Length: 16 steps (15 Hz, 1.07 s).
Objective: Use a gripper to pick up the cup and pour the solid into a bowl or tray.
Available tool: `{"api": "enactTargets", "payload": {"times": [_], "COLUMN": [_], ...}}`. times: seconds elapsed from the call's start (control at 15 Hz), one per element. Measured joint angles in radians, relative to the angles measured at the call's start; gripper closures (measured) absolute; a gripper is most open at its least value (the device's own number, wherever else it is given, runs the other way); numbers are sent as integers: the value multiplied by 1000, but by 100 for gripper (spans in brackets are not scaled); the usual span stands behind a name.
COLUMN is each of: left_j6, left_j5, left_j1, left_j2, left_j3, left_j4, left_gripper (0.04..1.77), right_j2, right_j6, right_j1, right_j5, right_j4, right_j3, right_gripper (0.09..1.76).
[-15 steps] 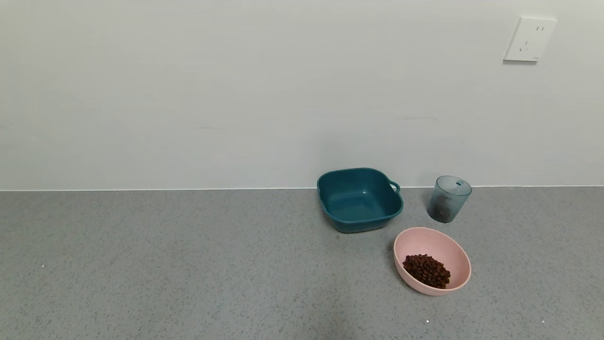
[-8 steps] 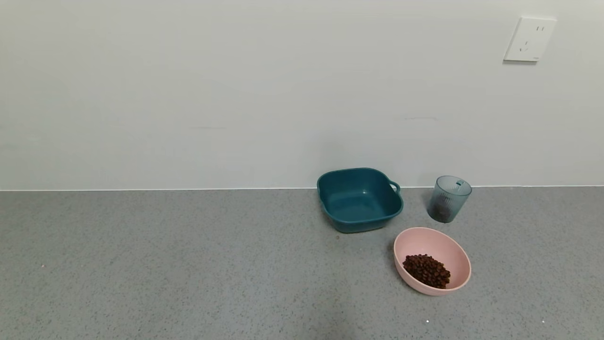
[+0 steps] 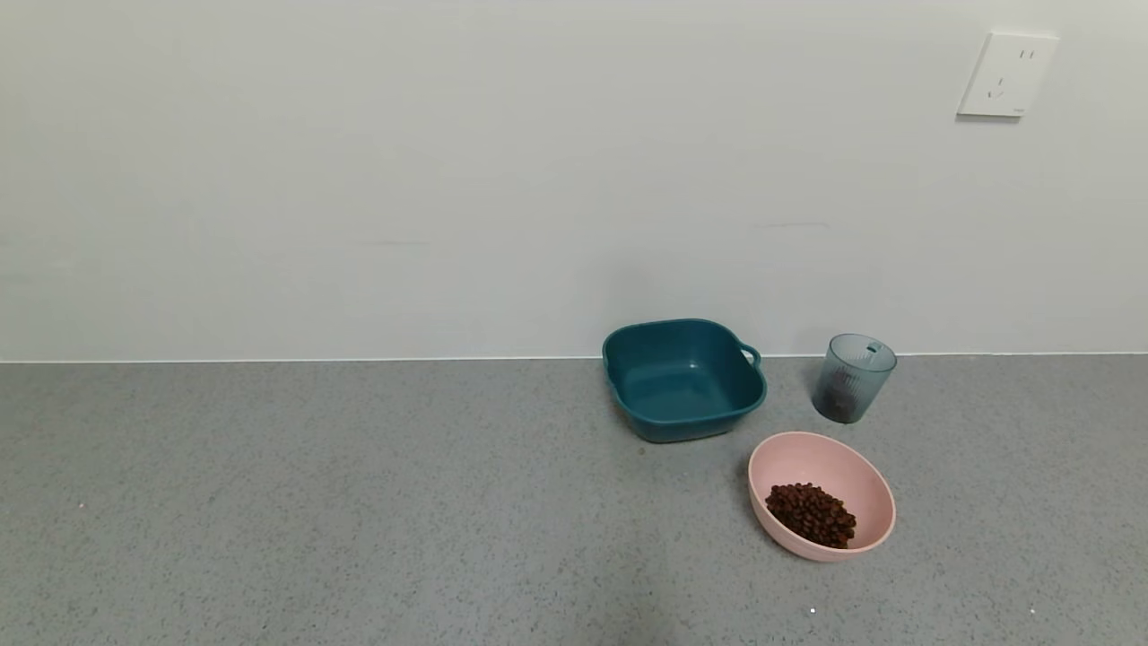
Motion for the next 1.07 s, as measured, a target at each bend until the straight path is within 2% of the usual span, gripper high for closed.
{"api": "enactTargets", "payload": {"times": [0.27, 1.07], "left_j6": [0, 0], "left_j5": [0, 0], "left_j1": [0, 0], "left_j2": [0, 0], "left_j3": [0, 0], "left_j4": [0, 1], "left_gripper": [6, 6], "right_j2": [0, 0], "right_j6": [15, 23], "right_j1": [0, 0], "right_j5": [-12, -18], "right_j4": [69, 80], "right_j3": [19, 20], "right_gripper": [15, 15]}}
